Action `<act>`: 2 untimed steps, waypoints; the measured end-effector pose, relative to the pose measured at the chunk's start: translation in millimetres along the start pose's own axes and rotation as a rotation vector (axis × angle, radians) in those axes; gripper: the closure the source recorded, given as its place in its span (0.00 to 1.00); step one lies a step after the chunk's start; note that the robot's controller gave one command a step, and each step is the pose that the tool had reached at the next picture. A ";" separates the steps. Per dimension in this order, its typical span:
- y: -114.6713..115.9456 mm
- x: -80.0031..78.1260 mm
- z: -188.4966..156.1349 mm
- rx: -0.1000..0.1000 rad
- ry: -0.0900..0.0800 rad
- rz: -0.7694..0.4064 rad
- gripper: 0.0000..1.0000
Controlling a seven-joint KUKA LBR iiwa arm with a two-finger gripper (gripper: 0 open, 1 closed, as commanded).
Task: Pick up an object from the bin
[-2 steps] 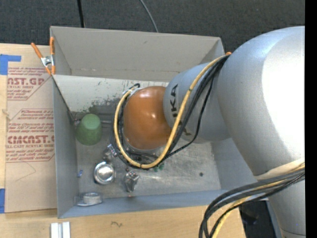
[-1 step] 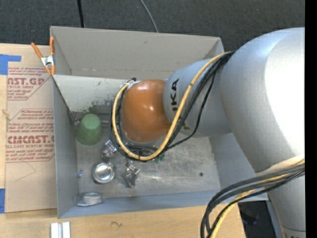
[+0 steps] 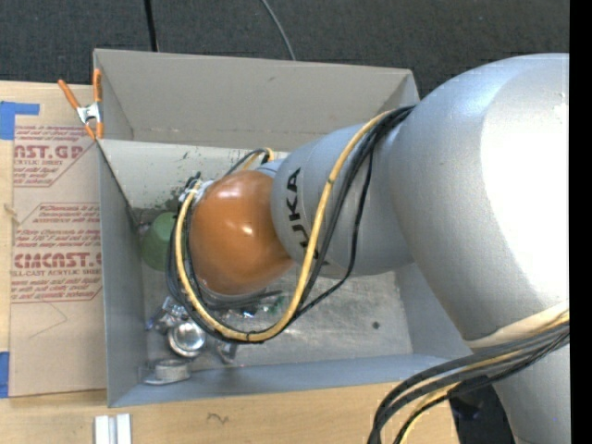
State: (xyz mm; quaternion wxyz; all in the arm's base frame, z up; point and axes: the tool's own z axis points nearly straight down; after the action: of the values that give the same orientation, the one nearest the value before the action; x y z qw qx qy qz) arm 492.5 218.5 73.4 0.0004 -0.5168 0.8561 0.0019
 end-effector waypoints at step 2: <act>4.0 3.8 -62.3 0.005 -0.003 -0.100 1.00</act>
Offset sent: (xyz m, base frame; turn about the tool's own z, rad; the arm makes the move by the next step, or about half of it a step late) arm 0.0000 0.0000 0.0000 0.0000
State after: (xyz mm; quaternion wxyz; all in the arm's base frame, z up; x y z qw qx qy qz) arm 487.3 216.8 135.7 0.0031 -0.5590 0.8292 0.0003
